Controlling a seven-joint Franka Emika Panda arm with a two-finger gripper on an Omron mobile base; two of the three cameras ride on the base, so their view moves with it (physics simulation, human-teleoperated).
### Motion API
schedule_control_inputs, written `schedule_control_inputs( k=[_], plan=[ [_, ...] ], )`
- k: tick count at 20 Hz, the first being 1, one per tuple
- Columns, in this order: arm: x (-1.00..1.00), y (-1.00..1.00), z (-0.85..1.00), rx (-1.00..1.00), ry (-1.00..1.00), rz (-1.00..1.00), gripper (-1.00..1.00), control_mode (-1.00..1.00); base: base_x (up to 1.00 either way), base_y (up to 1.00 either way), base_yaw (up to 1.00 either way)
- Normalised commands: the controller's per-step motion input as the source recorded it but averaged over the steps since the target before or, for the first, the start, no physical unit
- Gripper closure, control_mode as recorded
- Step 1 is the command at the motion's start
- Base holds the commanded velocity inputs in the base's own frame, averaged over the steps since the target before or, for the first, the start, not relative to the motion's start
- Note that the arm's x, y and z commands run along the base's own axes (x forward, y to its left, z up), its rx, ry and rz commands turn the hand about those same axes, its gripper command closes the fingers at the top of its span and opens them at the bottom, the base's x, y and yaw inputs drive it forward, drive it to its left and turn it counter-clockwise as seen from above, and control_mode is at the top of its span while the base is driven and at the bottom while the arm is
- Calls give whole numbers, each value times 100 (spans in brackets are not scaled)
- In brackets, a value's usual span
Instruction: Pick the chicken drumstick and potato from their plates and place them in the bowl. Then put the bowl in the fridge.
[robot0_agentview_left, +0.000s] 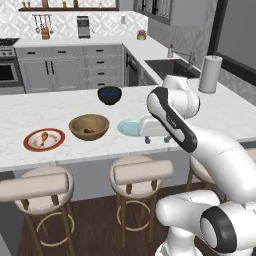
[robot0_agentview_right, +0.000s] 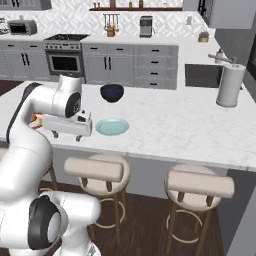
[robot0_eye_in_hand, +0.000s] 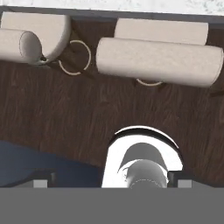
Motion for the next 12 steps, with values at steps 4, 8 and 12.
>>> schedule_control_inputs(
  k=[4,8,12],
  plan=[
    [0,0,0,0,0,0,-100,100,-22,100,-6],
    [0,0,0,0,0,0,-100,100,-9,100,-12],
    [0,0,0,0,0,0,-100,100,17,97,-13]
  ],
)
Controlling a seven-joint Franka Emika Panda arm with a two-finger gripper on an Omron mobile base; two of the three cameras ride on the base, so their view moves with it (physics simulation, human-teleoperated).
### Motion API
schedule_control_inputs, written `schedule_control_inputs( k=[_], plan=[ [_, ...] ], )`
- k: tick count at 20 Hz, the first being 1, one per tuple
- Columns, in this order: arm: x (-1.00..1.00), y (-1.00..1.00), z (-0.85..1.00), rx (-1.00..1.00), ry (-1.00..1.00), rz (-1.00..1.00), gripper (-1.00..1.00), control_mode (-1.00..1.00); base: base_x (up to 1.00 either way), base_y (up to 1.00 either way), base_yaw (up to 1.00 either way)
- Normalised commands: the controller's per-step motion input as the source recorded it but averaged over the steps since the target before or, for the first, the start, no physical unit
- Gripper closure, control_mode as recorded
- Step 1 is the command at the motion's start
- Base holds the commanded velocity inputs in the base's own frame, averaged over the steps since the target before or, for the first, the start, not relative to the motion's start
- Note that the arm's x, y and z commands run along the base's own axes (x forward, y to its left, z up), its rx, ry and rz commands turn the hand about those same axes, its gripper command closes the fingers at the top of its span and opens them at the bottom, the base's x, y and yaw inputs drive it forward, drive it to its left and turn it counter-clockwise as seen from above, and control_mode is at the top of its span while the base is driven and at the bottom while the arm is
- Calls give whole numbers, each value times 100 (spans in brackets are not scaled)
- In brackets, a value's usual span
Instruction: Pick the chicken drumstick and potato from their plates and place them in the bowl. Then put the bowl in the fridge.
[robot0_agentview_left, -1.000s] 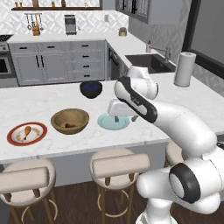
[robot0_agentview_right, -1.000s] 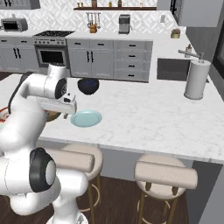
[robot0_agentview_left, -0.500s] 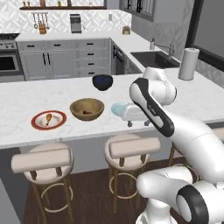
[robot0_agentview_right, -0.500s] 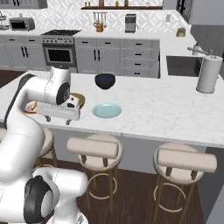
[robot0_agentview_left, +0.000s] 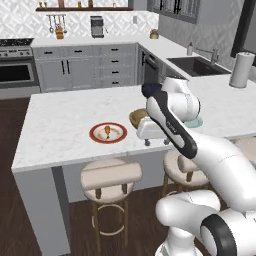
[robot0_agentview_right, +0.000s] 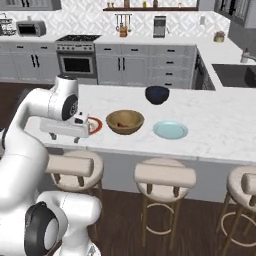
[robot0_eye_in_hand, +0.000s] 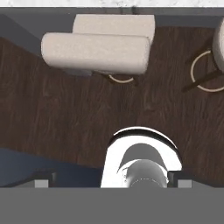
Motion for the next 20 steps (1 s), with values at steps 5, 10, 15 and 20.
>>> schedule_control_inputs(
  k=[5,10,15,20],
  plan=[
    [0,0,0,0,0,0,-100,100,100,-1,0],
    [0,0,0,0,0,0,-100,100,100,3,0],
    [40,52,-8,-1,-1,3,-100,-100,38,18,2],
    [94,74,-53,-5,0,0,-100,-100,0,0,0]
  ],
)
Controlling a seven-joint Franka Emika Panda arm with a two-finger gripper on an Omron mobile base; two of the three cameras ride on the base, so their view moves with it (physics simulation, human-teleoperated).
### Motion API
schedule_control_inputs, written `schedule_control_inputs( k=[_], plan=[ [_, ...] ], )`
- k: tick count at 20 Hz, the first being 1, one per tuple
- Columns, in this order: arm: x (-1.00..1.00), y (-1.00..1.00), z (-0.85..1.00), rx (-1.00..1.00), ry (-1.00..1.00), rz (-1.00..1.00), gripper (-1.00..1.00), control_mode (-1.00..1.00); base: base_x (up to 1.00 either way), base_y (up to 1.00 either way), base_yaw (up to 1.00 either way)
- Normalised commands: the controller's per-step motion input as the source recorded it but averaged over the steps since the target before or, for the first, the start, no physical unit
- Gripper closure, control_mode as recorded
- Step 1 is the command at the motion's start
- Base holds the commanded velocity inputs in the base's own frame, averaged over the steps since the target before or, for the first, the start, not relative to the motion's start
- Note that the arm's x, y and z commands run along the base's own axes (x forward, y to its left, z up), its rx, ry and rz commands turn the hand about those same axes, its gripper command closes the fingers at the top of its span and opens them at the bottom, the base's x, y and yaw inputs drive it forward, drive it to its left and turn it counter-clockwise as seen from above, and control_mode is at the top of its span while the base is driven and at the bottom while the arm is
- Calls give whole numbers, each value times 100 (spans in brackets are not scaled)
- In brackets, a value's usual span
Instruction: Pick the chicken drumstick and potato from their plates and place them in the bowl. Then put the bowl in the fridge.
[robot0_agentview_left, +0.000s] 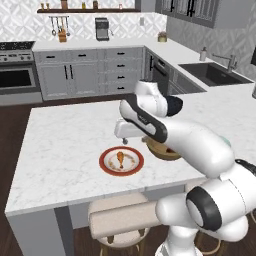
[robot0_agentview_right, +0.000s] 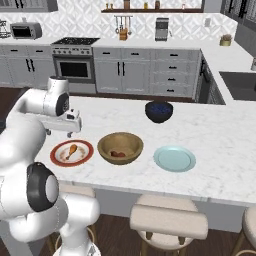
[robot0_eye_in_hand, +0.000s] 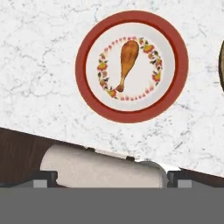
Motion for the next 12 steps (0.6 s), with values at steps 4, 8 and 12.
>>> schedule_control_inputs(
  k=[4,8,12],
  plan=[
    [46,22,-64,-4,0,0,-100,-100,0,0,0],
    [31,0,-34,-6,0,-1,-100,-100,0,0,0],
    [25,0,-47,-6,0,-2,-100,-100,0,0,0]
  ],
)
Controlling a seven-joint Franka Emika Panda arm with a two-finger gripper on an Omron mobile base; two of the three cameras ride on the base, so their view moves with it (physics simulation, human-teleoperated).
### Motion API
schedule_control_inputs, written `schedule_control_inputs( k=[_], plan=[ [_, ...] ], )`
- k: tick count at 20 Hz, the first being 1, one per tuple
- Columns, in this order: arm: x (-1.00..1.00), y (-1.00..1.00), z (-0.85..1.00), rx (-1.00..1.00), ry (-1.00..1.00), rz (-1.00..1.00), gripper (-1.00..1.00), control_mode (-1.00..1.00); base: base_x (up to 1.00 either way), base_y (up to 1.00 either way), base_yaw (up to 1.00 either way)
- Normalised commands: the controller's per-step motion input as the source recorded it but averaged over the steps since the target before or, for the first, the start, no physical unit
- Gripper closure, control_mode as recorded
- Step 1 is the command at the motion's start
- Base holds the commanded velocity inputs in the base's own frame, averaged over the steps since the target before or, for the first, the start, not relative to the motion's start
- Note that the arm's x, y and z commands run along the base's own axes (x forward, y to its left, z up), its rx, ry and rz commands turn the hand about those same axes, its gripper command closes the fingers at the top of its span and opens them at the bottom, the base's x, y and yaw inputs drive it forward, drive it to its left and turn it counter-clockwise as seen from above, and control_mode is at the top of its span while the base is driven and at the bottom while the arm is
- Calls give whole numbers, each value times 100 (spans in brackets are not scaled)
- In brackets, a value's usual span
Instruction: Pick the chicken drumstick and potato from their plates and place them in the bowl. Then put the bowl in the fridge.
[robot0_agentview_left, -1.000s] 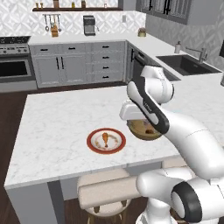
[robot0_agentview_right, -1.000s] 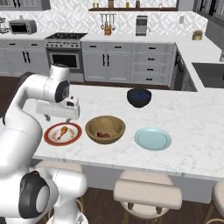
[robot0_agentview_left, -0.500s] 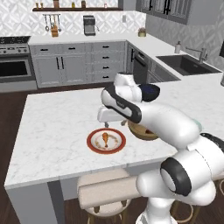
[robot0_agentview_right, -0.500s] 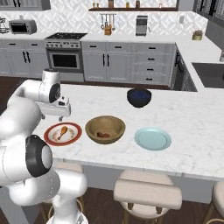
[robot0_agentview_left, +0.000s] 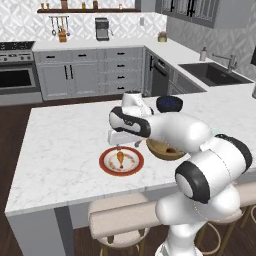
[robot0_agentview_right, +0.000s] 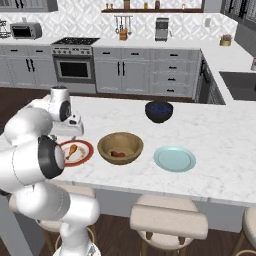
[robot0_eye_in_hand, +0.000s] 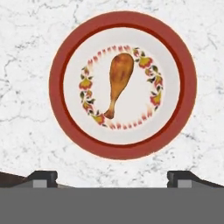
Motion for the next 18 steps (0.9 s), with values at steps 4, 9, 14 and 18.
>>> schedule_control_inputs(
  k=[4,9,14,18],
  plan=[
    [31,0,-49,0,0,0,-100,-100,0,0,0],
    [48,15,-52,0,0,0,-100,-100,0,0,0],
    [44,15,-43,0,-2,-3,-100,-100,0,0,0],
    [54,0,-28,0,0,-6,-100,-100,0,0,0]
  ],
)
